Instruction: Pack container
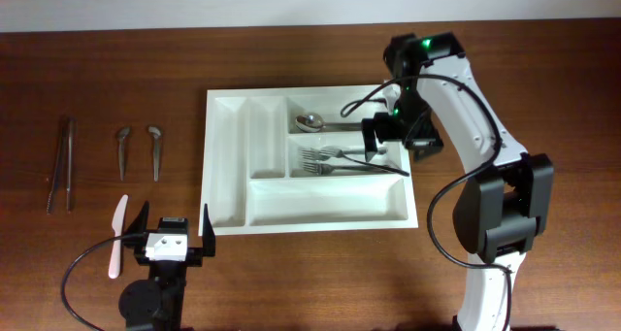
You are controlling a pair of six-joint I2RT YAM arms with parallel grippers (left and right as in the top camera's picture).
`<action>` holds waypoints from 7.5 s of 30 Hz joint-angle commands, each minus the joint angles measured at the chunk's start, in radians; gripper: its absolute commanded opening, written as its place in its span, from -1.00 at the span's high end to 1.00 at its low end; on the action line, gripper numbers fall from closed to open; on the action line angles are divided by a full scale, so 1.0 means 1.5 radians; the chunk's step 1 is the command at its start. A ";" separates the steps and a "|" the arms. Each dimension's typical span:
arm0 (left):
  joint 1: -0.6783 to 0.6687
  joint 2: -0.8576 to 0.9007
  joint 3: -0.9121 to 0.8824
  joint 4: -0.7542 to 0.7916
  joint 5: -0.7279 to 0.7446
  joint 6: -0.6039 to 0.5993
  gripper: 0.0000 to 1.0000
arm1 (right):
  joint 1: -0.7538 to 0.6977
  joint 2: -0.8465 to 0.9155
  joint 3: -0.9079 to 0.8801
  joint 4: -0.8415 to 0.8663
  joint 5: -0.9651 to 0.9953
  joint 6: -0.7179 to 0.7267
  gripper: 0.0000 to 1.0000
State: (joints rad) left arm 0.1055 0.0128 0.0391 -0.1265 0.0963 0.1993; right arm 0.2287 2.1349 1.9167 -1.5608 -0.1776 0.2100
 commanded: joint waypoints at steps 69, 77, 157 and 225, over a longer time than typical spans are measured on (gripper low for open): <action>0.003 -0.005 -0.004 0.000 -0.005 0.010 -0.98 | -0.018 -0.001 -0.129 0.113 -0.011 0.162 -0.97; 0.003 -0.005 -0.004 0.000 -0.005 0.010 -0.98 | -0.018 -0.001 -0.130 0.121 -0.012 0.156 -0.97; 0.003 -0.005 -0.004 0.000 -0.005 0.010 -0.98 | -0.019 -0.002 -0.078 0.204 -0.048 0.076 -0.97; 0.003 -0.005 -0.004 0.000 -0.005 0.010 -0.98 | -0.694 -0.236 -0.152 0.303 0.226 -0.023 -0.97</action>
State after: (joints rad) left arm 0.1055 0.0120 0.0391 -0.1265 0.0963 0.1993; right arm -0.8093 1.7786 1.6978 -1.1095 0.1566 0.1688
